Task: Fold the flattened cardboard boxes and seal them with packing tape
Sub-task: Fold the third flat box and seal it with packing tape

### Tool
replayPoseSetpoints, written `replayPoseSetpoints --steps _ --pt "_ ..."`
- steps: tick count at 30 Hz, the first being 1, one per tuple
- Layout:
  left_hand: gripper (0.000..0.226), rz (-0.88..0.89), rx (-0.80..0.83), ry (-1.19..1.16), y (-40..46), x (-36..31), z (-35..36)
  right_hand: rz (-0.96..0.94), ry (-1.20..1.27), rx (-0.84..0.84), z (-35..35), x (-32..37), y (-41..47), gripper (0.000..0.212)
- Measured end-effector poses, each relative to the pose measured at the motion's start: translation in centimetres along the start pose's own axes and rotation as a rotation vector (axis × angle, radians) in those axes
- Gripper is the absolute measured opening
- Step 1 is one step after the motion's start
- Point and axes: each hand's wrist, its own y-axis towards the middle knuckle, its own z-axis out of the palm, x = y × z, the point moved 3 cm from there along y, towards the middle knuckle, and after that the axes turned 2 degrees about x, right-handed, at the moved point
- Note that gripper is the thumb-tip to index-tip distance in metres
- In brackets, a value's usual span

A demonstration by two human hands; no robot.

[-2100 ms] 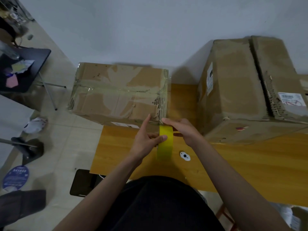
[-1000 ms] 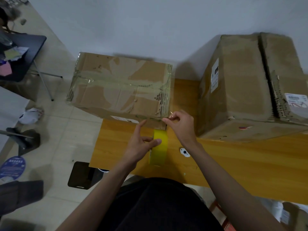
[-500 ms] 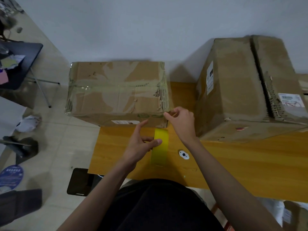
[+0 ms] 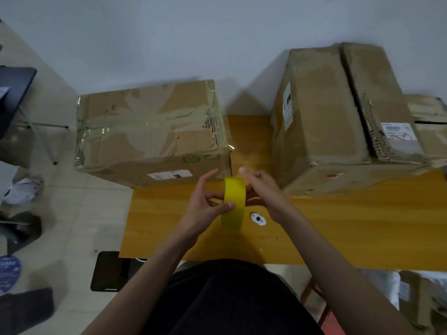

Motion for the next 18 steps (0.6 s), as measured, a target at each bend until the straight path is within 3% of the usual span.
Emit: replayPoseSetpoints --steps 4,10,14,18 --pt "0.085 0.042 0.025 0.063 0.6 0.0 1.0 -0.088 0.144 0.131 -0.2 -0.6 -2.0 0.055" --pt "0.069 0.216 -0.030 0.554 1.8 -2.5 1.6 -0.239 0.095 0.061 -0.2 -0.8 -3.1 0.055" --pt "0.042 0.364 -0.044 0.795 2.5 -3.8 1.4 -0.284 0.069 0.074 -0.1 -1.1 -3.5 0.053" --pt "0.025 0.463 -0.078 0.872 2.3 -4.9 1.3 -0.289 0.059 0.095 -0.1 -1.1 -3.7 0.057"
